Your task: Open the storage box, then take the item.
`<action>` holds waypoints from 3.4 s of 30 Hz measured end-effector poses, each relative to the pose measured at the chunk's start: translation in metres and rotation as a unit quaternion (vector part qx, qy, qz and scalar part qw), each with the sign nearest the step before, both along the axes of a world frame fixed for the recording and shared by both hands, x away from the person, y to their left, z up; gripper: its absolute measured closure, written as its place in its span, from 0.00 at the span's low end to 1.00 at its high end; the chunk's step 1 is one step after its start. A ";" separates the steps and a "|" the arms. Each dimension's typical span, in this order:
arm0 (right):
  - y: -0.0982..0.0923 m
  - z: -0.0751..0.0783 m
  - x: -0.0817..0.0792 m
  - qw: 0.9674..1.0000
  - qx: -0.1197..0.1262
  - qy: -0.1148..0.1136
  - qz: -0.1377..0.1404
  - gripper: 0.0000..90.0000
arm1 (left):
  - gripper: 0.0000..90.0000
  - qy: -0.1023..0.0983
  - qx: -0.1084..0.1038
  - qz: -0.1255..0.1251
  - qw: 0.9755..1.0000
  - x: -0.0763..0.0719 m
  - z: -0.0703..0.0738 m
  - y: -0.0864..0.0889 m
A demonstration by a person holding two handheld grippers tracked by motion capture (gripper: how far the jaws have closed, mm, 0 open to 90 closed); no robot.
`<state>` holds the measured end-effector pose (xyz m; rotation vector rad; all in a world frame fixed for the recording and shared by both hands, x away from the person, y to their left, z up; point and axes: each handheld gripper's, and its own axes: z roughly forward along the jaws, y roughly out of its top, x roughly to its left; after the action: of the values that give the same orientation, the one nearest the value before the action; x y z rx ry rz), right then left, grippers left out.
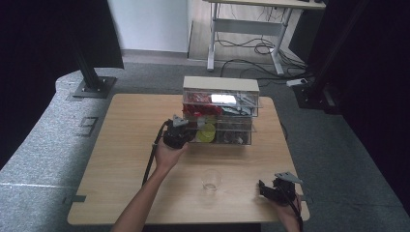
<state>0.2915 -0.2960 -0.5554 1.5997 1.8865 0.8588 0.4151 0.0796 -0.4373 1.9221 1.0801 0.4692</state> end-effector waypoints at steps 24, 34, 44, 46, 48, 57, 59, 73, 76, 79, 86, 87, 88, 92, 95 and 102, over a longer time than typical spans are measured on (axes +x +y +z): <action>0.000 0.000 0.000 1.000 0.000 -0.001 0.000 0.21 | 0.99 -0.009 -0.004 0.008 1.000 0.009 0.020 0.000; 0.000 0.000 0.000 1.000 0.000 -0.001 0.000 0.21 | 0.99 -0.007 -0.009 0.008 1.000 0.009 0.020 0.001; -0.001 0.000 0.000 1.000 0.003 -0.004 0.003 0.25 | 0.99 -0.007 -0.006 0.005 1.000 0.009 0.020 0.001; -0.002 0.001 0.000 1.000 0.011 -0.007 0.005 0.26 | 0.99 -0.007 -0.007 0.004 1.000 0.009 0.020 0.001; -0.004 0.002 0.000 1.000 0.018 -0.016 0.002 0.29 | 0.99 -0.008 -0.006 0.003 1.000 0.009 0.020 0.001; 0.007 0.023 0.008 0.997 0.040 -0.052 0.032 0.36 | 0.99 -0.006 -0.005 -0.003 1.000 0.011 0.018 -0.001; 0.012 0.029 0.012 0.997 0.038 -0.058 0.043 0.37 | 0.99 -0.005 -0.005 -0.003 1.000 0.011 0.018 -0.001; 0.036 0.062 0.046 0.988 0.055 -0.091 0.110 0.53 | 0.99 -0.003 -0.003 -0.007 1.000 0.012 0.020 -0.004; 0.042 0.065 0.053 0.988 0.050 -0.092 0.117 0.54 | 0.99 -0.002 -0.005 -0.007 1.000 0.012 0.019 -0.004; 0.046 0.069 0.058 0.987 0.046 -0.097 0.123 0.56 | 0.99 -0.004 -0.005 -0.006 1.000 0.012 0.019 -0.005; 0.058 0.077 0.070 0.983 0.042 -0.096 0.148 0.60 | 0.99 -0.003 -0.006 -0.009 1.000 0.012 0.019 -0.006; 0.061 0.077 0.072 0.983 0.040 -0.096 0.151 0.60 | 0.99 -0.003 -0.007 -0.009 1.000 0.012 0.019 -0.006; 0.063 0.078 0.073 0.983 0.040 -0.096 0.154 0.61 | 0.99 -0.003 -0.007 -0.009 1.000 0.012 0.019 -0.006; 0.070 0.078 0.080 0.981 0.040 -0.094 0.162 0.61 | 0.98 -0.002 -0.007 -0.011 1.000 0.012 0.019 -0.006; 0.074 0.078 0.085 0.981 0.043 -0.095 0.164 0.62 | 0.98 -0.001 -0.011 -0.010 1.000 0.013 0.019 -0.005; 0.081 0.080 0.091 0.981 0.041 -0.095 0.164 0.64 | 0.98 0.000 -0.010 -0.010 1.000 0.013 0.018 -0.005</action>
<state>0.3828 -0.2153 -0.4751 1.2159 2.0266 1.1972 0.4280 0.0741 -0.4190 1.9138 1.0606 0.4445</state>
